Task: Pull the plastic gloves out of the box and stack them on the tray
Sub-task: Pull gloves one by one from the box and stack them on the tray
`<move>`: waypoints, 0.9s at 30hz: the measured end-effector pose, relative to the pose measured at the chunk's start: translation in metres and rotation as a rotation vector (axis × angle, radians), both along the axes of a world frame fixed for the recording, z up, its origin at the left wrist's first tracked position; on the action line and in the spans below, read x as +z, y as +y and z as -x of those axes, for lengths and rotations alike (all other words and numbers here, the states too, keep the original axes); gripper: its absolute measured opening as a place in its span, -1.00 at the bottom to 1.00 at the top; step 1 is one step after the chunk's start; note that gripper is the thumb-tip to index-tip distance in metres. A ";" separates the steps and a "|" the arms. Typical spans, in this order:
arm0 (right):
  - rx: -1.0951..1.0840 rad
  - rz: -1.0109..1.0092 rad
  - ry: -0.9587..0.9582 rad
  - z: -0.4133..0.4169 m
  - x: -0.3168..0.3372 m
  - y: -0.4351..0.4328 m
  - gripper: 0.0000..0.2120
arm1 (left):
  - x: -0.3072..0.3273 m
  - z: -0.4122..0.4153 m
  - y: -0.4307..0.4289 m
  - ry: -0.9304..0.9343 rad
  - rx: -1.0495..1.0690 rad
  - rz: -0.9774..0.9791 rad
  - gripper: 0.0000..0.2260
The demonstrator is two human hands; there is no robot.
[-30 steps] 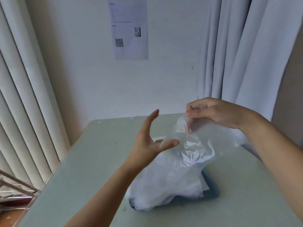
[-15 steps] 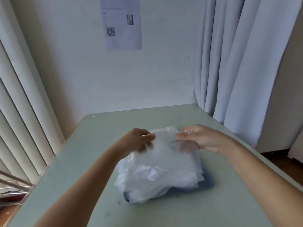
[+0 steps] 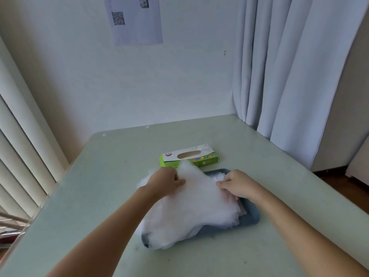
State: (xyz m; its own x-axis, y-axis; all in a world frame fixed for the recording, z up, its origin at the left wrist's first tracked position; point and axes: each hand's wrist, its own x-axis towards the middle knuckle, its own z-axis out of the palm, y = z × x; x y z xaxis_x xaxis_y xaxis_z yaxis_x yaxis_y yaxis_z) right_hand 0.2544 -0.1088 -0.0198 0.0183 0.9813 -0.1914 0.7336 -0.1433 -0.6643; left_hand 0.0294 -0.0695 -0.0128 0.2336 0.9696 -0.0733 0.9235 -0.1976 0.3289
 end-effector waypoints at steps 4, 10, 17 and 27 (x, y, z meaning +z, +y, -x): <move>-0.034 -0.042 -0.065 0.000 -0.002 -0.001 -0.74 | 0.003 -0.003 -0.003 0.127 0.129 -0.136 -0.68; -0.015 -0.085 -0.197 0.007 -0.004 0.001 -0.62 | 0.027 -0.022 -0.030 -0.052 0.133 -0.488 -0.79; -0.042 -0.160 -0.165 0.004 -0.005 -0.004 -0.63 | -0.026 -0.052 -0.055 0.204 -0.205 -0.007 -0.48; 0.285 -0.258 0.031 0.063 -0.032 -0.025 -0.56 | -0.047 -0.043 -0.051 0.345 -0.280 -0.059 -0.43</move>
